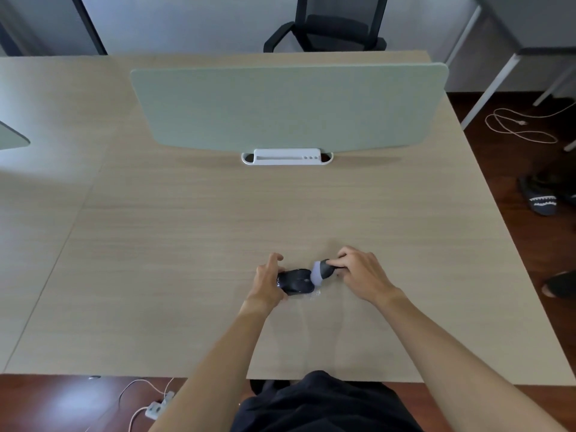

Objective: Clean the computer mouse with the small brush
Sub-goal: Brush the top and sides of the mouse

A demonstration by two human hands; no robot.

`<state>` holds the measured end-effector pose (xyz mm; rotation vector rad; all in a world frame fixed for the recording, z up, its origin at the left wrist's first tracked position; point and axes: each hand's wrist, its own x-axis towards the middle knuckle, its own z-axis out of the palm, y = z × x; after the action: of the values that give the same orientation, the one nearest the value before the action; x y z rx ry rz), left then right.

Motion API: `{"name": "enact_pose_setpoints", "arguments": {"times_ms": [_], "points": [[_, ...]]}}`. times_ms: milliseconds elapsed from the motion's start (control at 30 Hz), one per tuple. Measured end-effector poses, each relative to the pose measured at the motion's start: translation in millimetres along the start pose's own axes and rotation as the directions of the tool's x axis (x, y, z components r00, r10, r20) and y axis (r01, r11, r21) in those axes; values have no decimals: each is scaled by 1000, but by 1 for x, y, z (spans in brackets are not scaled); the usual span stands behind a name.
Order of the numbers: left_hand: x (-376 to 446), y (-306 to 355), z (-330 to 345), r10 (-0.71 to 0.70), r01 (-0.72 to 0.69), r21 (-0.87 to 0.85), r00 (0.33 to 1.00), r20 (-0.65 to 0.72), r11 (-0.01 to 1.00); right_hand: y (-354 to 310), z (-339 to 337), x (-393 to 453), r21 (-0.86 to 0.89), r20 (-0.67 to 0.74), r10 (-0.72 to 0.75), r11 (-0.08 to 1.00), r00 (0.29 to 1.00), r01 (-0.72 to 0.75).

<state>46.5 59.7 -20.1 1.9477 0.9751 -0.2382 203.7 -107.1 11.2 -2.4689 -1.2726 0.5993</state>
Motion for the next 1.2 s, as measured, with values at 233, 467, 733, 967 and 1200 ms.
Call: {"name": "enact_pose_setpoints", "arguments": {"times_ms": [233, 467, 733, 967, 1200], "points": [[0, 2, 5, 28, -24, 88, 998, -50, 996, -7, 10, -3, 31, 66, 13, 999, 998, -15], [-1, 11, 5, 52, -39, 147, 995, -88, 988, -16, 0, 8, 239, -99, 95, 968, 990, -69], [-10, 10, 13, 16, 1, 127, 992, -127, 992, -7, 18, -11, 159, 60, 107, 981, 992, -115], [-17, 12, 23, -27, 56, 170, 986, -166, 984, -33, 15, 1, 288, -32, 64, 956, 997, -52], [-23, 8, 30, 6, 36, 212, 981, -196, 977, -13, 21, -11, 143, 39, 57, 988, 998, -62]]}}
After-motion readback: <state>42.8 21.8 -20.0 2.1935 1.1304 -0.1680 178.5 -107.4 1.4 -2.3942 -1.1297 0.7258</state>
